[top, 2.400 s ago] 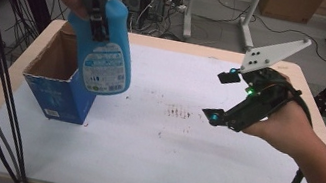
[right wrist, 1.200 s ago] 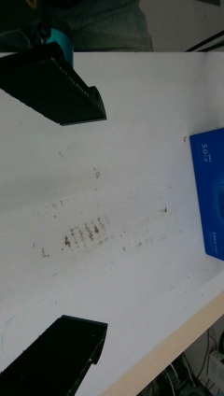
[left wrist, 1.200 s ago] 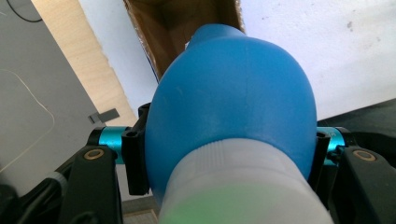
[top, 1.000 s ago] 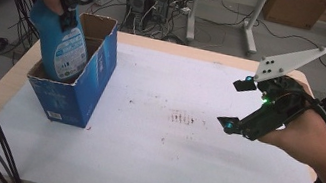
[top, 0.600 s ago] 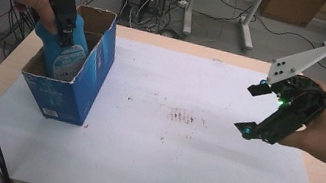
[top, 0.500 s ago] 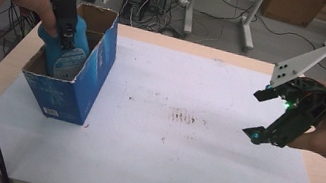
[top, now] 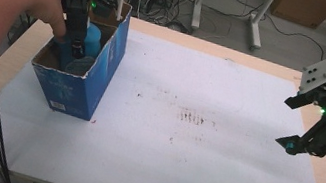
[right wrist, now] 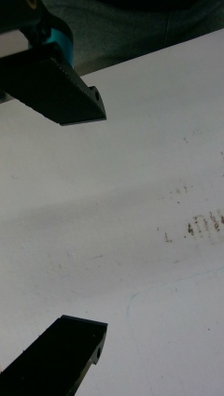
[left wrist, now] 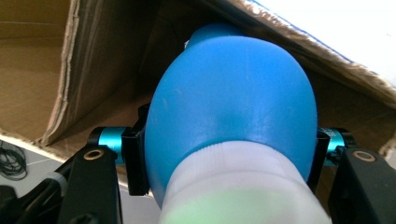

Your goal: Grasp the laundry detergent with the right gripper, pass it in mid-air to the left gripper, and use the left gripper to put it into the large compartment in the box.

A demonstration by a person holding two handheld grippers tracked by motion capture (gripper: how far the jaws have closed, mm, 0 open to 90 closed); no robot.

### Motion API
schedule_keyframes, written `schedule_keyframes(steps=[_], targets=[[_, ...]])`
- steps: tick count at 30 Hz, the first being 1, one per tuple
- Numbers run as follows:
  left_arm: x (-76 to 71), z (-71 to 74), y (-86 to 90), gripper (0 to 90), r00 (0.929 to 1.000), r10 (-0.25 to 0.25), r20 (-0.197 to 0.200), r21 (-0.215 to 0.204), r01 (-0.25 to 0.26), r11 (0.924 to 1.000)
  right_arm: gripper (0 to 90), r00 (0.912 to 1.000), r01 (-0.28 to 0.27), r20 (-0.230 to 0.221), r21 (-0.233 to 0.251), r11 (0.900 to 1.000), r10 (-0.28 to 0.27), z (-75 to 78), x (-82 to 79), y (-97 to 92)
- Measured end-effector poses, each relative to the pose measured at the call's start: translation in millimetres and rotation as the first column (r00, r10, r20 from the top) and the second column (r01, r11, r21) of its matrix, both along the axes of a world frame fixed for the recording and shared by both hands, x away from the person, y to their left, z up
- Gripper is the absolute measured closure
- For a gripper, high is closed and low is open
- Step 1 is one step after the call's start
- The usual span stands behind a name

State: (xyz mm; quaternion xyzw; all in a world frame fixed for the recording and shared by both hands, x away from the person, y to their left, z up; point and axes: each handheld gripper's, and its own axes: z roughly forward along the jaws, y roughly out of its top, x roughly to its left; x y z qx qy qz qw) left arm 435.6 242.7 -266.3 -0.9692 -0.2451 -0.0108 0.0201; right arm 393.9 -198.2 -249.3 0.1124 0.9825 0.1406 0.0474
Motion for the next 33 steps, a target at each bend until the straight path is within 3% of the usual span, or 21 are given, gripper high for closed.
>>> schedule_keyframes(steps=[10,16,21,27,33], targets=[[6.5,-25.2,2.3,37.4,0.9989,0.041,-0.022,-0.013,-0.041,0.9991,0.7,0.9999,0.01,0.012,-0.005,0.9999,-0.01,2.1,-3.9,-3.8],[9.0,-25.1,4.3,37.1,0.9983,0.052,-0.025,-0.034,-0.053,0.998,0.7,0.9998,0.002,0.019,-0.006,1.0,-0.002,3.5,-5.6,-3.7],[11.6,-24.9,3.7,35.5,0.9916,0.108,-0.072,-0.024,-0.11,0.9937,0.6,0.9997,0.008,0.022,-0.005,1.0,-0.008,5.7,-5.2,-6.6],[11.3,-13.6,4.1,31.3,0.9917,0.119,-0.048,-0.027,-0.12,0.9924,0.7,0.9994,0.015,0.03,-0.001,0.9999,-0.015,7.1,-6.4,-9.4],[9.2,-3.3,3.4,20.2,0.9916,0.126,-0.031,-0.027,-0.127,0.9916,0.7,0.9993,0.014,0.034,0.002,0.9999,-0.014,7.6,-6.6,-12.1]])
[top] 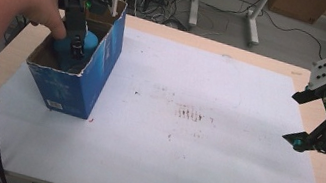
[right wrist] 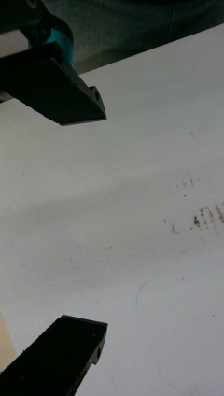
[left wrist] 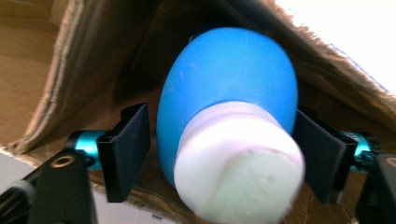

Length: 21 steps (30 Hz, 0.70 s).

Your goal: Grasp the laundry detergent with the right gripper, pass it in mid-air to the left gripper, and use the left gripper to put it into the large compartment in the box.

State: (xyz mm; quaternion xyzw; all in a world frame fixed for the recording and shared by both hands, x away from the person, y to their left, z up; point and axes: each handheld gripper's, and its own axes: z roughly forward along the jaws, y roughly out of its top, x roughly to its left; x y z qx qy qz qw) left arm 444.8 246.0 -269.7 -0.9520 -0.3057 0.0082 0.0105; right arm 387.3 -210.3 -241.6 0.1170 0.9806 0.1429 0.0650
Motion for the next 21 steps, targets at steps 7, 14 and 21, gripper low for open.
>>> schedule_keyframes(steps=[7,14,21], targets=[[-5.4,20.0,-0.7,19.0,0.9994,0.035,0.008,-0.012,-0.035,0.9993,0.7,1.0,0.0,0.002,0.005,1.0,0.0,2.2,0.8,-4.2],[-13.0,49.8,-2.2,15.1,0.9981,0.03,0.053,-0.008,-0.03,0.9995,0.7,0.9997,-0.024,0.001,0.01,0.9997,0.024,11.2,-0.7,-3.4],[-23.3,79.2,-14.8,11.1,0.9969,-0.024,0.075,-0.031,0.027,0.9992,0.7,0.9987,-0.05,-0.003,0.001,0.9987,0.05,23.3,1.3,-3.0]])
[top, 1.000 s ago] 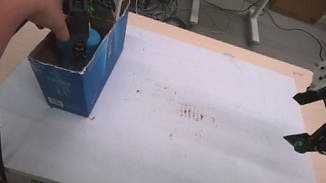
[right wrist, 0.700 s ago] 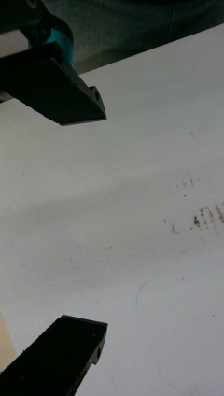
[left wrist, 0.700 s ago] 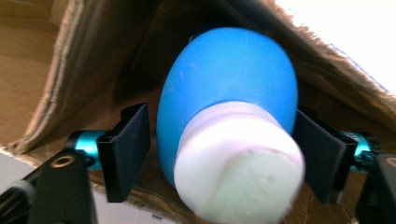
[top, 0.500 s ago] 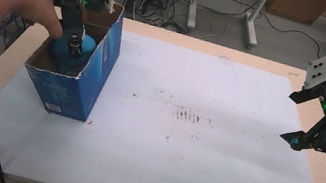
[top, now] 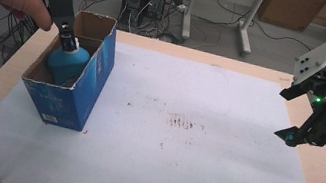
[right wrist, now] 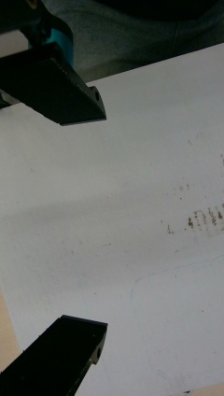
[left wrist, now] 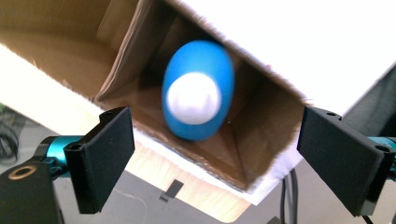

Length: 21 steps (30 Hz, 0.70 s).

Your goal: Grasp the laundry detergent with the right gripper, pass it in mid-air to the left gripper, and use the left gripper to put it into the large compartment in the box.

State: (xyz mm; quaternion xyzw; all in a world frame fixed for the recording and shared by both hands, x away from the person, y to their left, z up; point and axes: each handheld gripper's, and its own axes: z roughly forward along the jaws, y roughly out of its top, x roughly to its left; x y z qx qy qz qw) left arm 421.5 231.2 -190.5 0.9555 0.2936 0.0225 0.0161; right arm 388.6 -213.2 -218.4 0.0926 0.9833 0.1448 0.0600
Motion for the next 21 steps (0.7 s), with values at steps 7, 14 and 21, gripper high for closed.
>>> schedule_keyframes(steps=[7,14,21], targets=[[-10.9,21.0,-25.9,8.8,0.9945,-0.105,-0.005,-0.061,0.104,0.9927,0.7,0.9989,-0.047,-0.011,-0.024,0.9986,0.047,9.3,0.1,10.1],[-14.5,23.2,-56.6,4.9,0.9808,-0.195,-0.005,-0.062,0.194,0.979,0.7,0.9969,-0.074,-0.032,-0.061,0.9954,0.072,6.6,0.2,21.9],[-14.0,15.0,-80.5,1.6,0.9583,-0.284,-0.03,-0.058,0.282,0.9575,0.7,0.9951,-0.084,-0.06,-0.089,0.9925,0.078,2.0,3.9,24.4]])
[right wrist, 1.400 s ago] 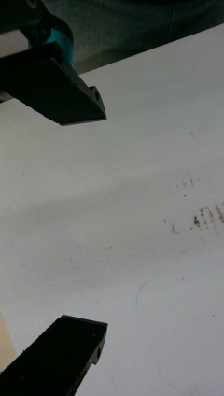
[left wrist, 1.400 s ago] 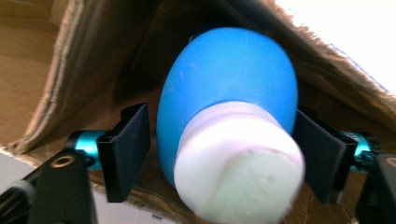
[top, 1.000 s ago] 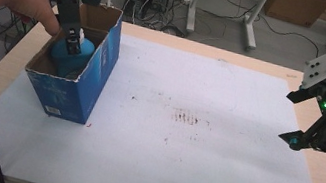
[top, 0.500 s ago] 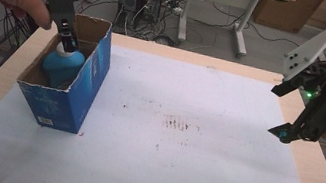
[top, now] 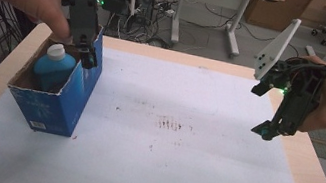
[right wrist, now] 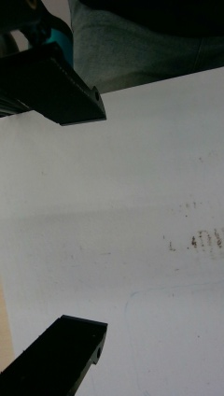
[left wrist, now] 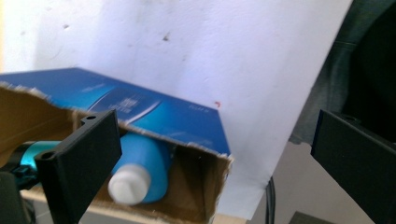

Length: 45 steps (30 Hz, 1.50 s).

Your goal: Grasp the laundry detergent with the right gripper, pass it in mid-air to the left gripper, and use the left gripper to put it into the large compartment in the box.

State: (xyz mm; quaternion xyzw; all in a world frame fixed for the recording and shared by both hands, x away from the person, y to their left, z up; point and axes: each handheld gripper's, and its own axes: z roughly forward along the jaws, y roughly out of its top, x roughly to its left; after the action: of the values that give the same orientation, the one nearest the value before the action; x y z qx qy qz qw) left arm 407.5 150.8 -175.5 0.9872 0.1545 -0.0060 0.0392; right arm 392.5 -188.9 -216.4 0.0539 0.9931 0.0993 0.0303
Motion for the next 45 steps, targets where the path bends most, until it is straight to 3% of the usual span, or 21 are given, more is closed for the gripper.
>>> schedule_keyframes(steps=[5,8,17,22,28,45], targets=[[0.9,-4.3,-12.6,1.6,0.9991,-0.042,0.006,0.001,0.042,0.9991,0.7,1.0,0.0,-0.001,-0.018,0.9998,0.0,-2.1,1.1,0.9],[1.0,-6.1,-23.8,1.6,0.997,-0.076,-0.012,-0.009,0.076,0.9971,0.7,0.9999,-0.011,-0.009,-0.061,0.9981,0.011,-9.1,3.2,2.2],[4.2,-11.3,-39.8,1.7,0.9935,-0.114,-0.007,-0.001,0.114,0.9935,0.7,0.9996,-0.01,-0.029,-0.062,0.998,0.009,-17.0,16.5,0.8],[5.1,-11.1,-42.5,1.7,0.9926,-0.121,-0.006,-0.023,0.121,0.9924,0.7,0.9992,-0.004,-0.039,-0.066,0.9978,0.002,-22.0,20.5,-1.0],[6.5,-10.3,-43.6,1.6,0.9919,-0.127,-0.009,-0.016,0.126,0.9919,0.7,0.9986,-0.001,-0.052,-0.08,0.9968,-0.003,-30.3,22.6,-3.4],[10.8,-11.7,-43.8,1.7,0.9915,-0.13,-0.007,-0.019,0.129,0.9914,0.7,0.9985,0.009,-0.053,-0.065,0.9978,-0.013,-29.9,31.2,-3.7]])
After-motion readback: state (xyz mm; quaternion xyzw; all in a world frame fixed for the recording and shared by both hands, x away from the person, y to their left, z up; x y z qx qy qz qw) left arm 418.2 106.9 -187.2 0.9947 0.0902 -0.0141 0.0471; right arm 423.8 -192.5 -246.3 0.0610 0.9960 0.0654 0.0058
